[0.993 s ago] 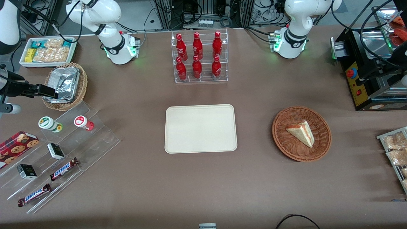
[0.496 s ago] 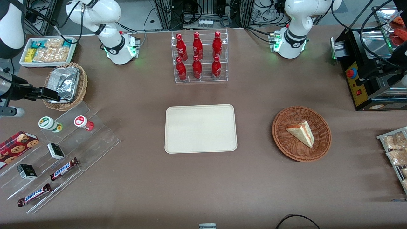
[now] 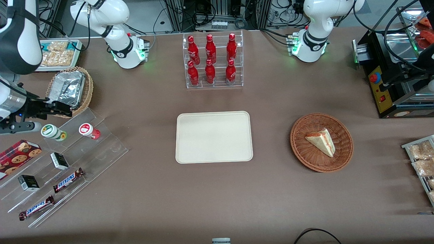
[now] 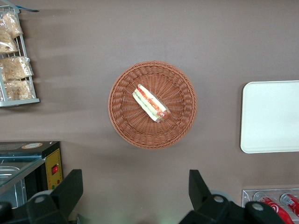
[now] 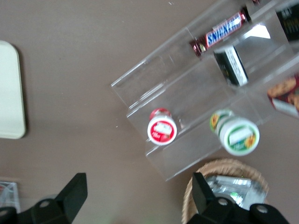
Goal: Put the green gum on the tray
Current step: 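Move the right gripper toward the green-and-white gum canister on the acrylic shelf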
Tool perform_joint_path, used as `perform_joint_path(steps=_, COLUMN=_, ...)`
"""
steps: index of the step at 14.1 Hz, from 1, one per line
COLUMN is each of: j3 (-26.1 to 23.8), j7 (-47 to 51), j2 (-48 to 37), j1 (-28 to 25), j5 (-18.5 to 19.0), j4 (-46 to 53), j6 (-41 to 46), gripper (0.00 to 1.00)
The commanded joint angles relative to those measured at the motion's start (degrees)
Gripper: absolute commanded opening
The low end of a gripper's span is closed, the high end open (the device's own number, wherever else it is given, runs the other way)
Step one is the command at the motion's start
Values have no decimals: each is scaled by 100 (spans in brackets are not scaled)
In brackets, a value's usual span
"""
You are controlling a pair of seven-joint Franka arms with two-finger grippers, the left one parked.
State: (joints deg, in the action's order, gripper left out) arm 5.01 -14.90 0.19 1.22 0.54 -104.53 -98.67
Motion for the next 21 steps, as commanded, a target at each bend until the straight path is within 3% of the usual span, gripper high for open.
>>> perform_joint_path(steps=1, j3=114, j7=-1213, j2=-89, j1=211, j5=60, j4=-374, j6=-468, gripper=100)
perform_joint_path(steps=7, j3=132, j7=-4404, j2=16, j1=852, j5=60, j4=-804, j6=-1337, gripper=100)
perform_joint_path(steps=10, j3=132, j7=-4863, j2=60, j1=1028, j5=60, j4=-963, j6=-1664, gripper=100)
perform_joint_path(steps=21, j3=140, j7=-5181, j2=315, j1=1240, j5=60, j4=-1657, j6=-2894, gripper=100)
